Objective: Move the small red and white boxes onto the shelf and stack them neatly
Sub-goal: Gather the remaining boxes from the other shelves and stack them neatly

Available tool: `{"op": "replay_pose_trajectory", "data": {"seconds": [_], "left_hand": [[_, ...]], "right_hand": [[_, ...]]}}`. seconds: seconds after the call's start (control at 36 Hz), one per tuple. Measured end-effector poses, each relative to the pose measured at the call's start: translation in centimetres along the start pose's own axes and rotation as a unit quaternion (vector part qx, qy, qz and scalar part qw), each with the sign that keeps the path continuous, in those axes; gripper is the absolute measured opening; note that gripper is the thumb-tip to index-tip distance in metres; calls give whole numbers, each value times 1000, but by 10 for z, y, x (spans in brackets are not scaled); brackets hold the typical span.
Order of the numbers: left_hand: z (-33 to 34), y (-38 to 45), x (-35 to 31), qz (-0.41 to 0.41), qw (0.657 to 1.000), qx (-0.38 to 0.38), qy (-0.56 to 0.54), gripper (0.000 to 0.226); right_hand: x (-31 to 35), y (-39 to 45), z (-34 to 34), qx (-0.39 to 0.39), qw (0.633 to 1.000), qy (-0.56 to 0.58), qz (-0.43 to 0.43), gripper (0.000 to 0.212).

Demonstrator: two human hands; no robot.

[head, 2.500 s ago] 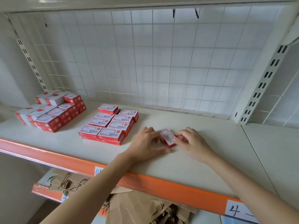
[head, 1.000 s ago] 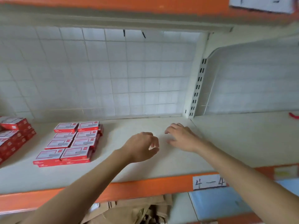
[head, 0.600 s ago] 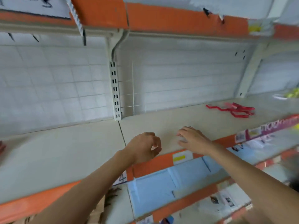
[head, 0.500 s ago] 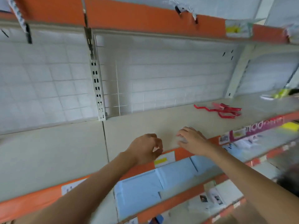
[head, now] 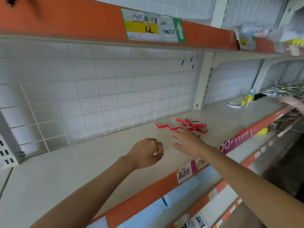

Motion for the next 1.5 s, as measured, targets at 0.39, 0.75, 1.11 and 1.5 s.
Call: {"op": "replay_pose_trajectory", "data": {"seconds": [0.39,0.75,1.11,1.5], "left_hand": [[37,87,-6,-37,999,11,9,22],[61,102,-27,-156,987,6,35,23],[32,-7,-17,-318,945,-62,42,16],[-58,-274,-1,-443,884,-124,81,12]], "right_hand": [[-142,63,0,-13,998,-1,67,46],[-176,90,26,59,998,-25,9,57],[-20,55,32,67,950,146,-267,61],[245,-42,25,54,887,175,-423,50]]}}
Point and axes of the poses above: each hand's wrist, its own y-axis towards the middle knuckle, its own z-axis out of the palm, x = y × z, the point moved 9 cm from there along y, towards the middle knuckle, and after that the axes turned 1 degree about -x, right-handed, at the moved point
